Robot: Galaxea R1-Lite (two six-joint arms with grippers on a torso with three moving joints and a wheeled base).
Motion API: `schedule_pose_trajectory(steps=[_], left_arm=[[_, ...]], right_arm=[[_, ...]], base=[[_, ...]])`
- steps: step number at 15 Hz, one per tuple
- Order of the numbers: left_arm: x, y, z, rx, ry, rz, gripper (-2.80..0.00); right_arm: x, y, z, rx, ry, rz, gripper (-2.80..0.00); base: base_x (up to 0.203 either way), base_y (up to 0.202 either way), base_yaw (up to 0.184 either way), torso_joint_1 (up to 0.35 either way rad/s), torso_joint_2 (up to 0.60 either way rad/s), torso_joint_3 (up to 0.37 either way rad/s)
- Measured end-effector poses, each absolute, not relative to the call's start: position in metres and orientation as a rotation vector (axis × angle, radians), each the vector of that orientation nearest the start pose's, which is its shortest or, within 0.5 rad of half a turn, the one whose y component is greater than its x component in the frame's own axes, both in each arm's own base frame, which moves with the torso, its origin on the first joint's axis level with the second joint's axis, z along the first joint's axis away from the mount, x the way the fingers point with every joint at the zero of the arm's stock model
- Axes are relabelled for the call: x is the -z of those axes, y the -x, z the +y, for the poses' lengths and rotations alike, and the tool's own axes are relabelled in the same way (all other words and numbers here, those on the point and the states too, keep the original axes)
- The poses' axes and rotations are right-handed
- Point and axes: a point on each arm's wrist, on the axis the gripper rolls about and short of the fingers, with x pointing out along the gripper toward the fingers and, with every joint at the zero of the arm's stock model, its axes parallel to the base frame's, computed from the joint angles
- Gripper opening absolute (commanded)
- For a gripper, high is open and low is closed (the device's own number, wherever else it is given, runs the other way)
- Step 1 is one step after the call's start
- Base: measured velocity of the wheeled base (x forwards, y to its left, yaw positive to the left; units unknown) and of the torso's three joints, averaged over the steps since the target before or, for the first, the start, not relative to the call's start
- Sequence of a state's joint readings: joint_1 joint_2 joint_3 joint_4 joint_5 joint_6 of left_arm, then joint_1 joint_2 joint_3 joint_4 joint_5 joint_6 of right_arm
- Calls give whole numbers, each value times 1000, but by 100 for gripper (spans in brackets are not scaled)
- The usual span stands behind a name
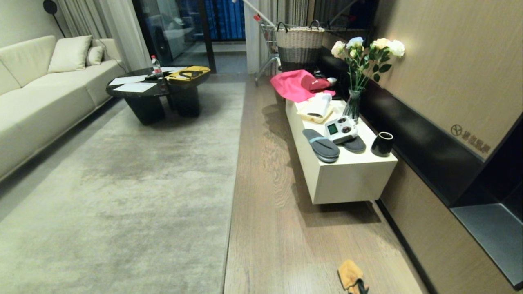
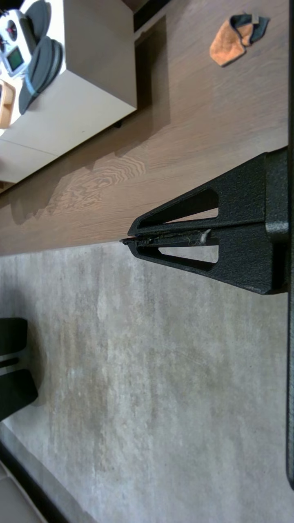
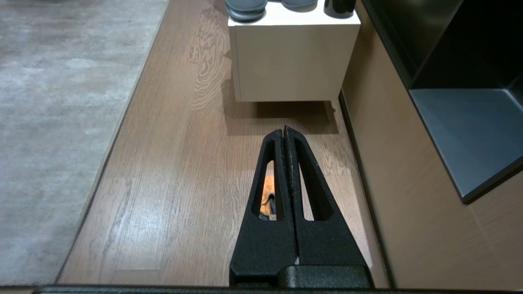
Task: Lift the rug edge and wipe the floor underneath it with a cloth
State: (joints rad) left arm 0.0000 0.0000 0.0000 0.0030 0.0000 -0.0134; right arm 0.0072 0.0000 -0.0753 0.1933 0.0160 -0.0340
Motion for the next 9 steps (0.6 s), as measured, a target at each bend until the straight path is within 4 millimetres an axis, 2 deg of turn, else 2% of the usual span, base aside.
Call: schedule_pose_trajectory(steps=[4, 9], left_arm=[[-75, 23, 0, 0, 13, 3, -280], [-75, 23, 0, 0, 13, 3, -280]], right_arm=[[-76, 30, 0, -26, 36, 118, -280], [-76, 30, 0, -25, 41, 117, -280]], base=[[0, 0, 0, 32, -442, -388], [0, 0, 0, 105, -471, -365]])
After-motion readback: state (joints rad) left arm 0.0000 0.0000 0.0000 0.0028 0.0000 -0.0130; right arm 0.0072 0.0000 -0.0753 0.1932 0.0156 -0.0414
